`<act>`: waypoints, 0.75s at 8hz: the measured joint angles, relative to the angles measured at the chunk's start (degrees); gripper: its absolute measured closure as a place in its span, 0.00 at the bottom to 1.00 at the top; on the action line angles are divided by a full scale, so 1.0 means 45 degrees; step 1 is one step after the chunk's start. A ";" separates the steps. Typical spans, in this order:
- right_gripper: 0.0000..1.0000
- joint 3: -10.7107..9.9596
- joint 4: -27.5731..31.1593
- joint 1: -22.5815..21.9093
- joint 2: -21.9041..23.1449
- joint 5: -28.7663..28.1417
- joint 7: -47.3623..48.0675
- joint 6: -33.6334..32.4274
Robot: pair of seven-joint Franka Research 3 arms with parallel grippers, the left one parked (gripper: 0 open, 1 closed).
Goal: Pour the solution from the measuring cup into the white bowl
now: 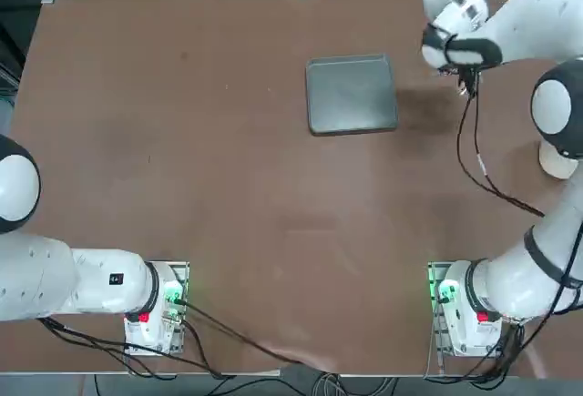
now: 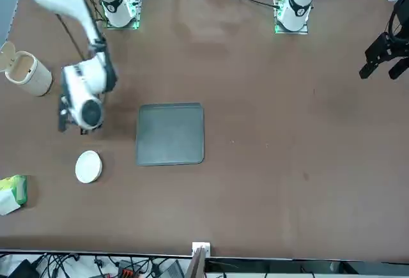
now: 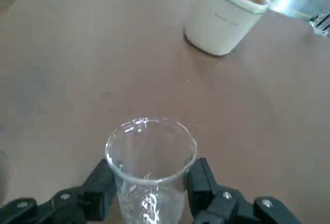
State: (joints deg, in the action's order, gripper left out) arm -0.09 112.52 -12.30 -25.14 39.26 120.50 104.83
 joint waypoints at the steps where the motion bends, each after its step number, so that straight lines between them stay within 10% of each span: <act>1: 0.26 0.0000 0.0603 -0.0443 -0.0109 0.0697 0.1311 -0.0237; 6: 0.26 -0.0022 0.1067 -0.1052 -0.2363 0.3062 0.5918 -0.1150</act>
State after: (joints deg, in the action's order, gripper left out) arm -0.19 117.32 -17.03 -35.77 53.04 147.13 99.65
